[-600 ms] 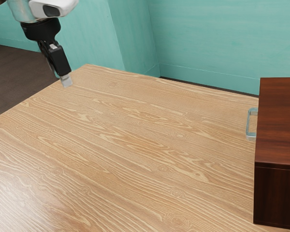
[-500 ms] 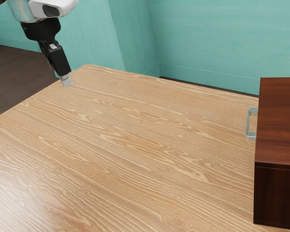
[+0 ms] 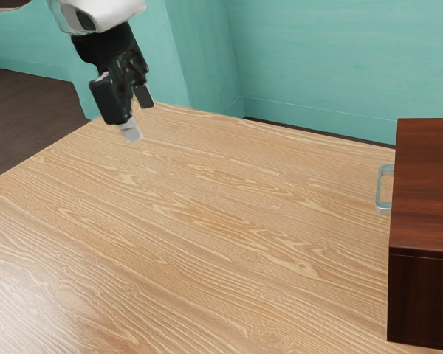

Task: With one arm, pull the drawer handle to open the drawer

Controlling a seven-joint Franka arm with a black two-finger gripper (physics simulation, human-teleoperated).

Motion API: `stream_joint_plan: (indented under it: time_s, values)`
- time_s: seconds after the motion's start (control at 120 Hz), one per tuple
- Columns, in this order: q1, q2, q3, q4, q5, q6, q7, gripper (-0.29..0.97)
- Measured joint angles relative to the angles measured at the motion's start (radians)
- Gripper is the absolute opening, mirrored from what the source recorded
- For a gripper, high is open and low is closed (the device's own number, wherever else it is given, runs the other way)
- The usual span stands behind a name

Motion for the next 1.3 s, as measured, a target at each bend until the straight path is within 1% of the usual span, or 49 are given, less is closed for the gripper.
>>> stream_joint_plan:
  time_s: [0.083,0.2,0.283,0.367,0.442,0.567,0.633,0.75,0.883,1.075,1.158,1.3]
  values:
    - [-0.057,-0.049,-0.003,-0.009,-0.005,-0.006,0.162,0.68]
    - [-0.107,-0.056,-0.003,-0.013,-0.005,-0.022,0.363,0.68]
    - [-0.114,0.027,-0.005,-0.008,-0.007,-0.004,0.511,0.68]
    - [-0.085,0.09,-0.013,-0.007,-0.007,0.044,0.656,0.68]
    - [-0.068,0.141,-0.059,-0.007,-0.007,0.105,0.781,0.68]
    - [-0.077,0.169,-0.081,-0.006,-0.008,0.182,0.963,0.68]
    - [-0.076,0.178,-0.086,-0.03,-0.007,0.229,1.046,0.68]
    - [-0.076,0.181,-0.093,-0.095,-0.005,0.332,1.171,0.68]
    - [-0.075,0.189,-0.14,-0.134,-0.004,0.438,1.287,0.68]
    - [-0.073,0.251,-0.158,-0.147,-0.007,0.59,1.414,0.68]
    - [-0.07,0.264,-0.186,-0.149,-0.005,0.64,1.459,0.68]
    - [-0.072,0.283,-0.199,-0.149,-0.006,0.69,1.521,0.68]
